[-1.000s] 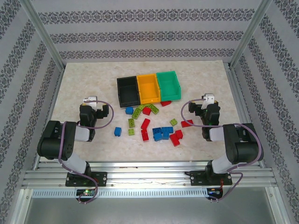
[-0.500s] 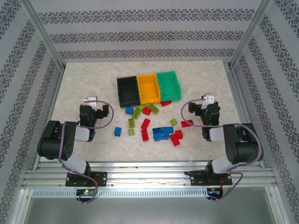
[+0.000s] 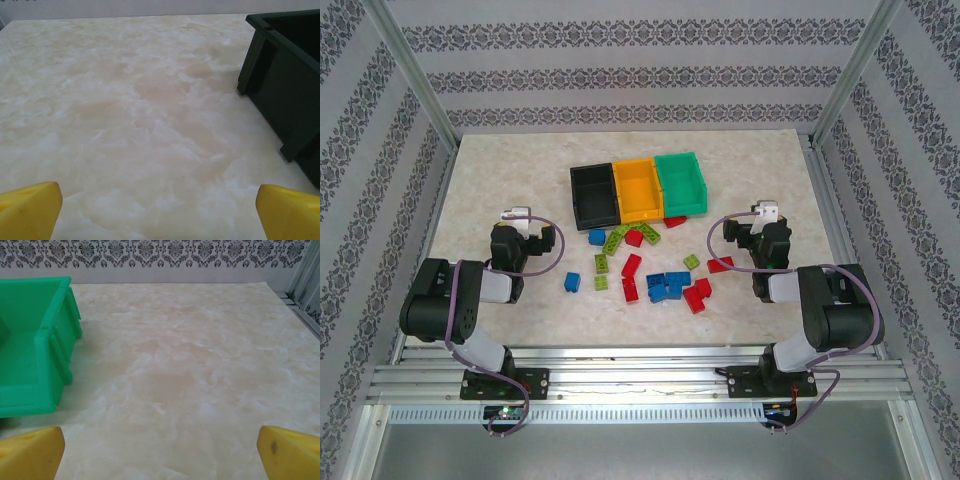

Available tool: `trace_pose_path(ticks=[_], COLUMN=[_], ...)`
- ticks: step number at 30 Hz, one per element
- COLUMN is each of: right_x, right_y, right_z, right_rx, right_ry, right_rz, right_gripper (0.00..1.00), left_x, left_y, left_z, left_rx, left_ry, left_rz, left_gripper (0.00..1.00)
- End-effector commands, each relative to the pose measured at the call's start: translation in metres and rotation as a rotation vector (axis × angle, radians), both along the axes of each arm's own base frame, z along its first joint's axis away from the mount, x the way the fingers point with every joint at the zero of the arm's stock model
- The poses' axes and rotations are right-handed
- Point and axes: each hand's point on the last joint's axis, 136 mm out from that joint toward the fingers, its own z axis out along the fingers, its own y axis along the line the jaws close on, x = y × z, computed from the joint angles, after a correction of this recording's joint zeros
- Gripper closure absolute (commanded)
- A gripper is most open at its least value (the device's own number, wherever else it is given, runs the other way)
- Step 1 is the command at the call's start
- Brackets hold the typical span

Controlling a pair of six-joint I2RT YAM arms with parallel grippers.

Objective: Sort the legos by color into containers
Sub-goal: Move the lego to the middle-right of the table.

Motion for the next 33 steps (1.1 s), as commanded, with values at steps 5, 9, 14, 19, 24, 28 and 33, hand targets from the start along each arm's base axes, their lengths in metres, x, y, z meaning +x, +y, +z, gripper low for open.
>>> trace_pose_path(ticks=[5, 9, 14, 19, 24, 28, 33], right_x=[-0.011, -0.023, -0.037, -0.053, -0.079, -0.108, -0.132], right_y=[-0.005, -0.008, -0.005, 0.024, 0.044, 0.042, 0.036], right_z=[0.047, 0.077, 0.098, 0.096, 0.051, 0.0, -0.04], right_rx=[0.0, 0.049, 0.231, 0.467, 0.586, 0.614, 0.517], right_ry=[-0.09, -0.14, -0.137, 0.022, 0.37, 0.648, 0.866], right_rz=[-0.02, -0.049, -0.065, 0.048, 0.047, -0.067, -0.148], right_gripper=[0.02, 0.02, 0.02, 0.01, 0.03, 0.13, 0.2], left_x=[-0.006, -0.012, -0.025, -0.048, -0.072, -0.097, -0.112], left_y=[0.006, 0.012, 0.008, -0.017, -0.044, -0.041, -0.047], left_z=[0.037, 0.063, 0.09, 0.106, 0.089, 0.06, 0.05], left_rx=[0.008, -0.054, -0.221, -0.431, -0.556, -0.514, -0.538], left_ry=[-0.057, -0.033, -0.017, 0.041, 0.246, 0.523, 0.716], left_rz=[0.021, 0.082, 0.119, 0.031, -0.047, 0.016, 0.034], left_gripper=[0.0, 0.0, 0.01, 0.01, 0.0, 0.01, 0.01])
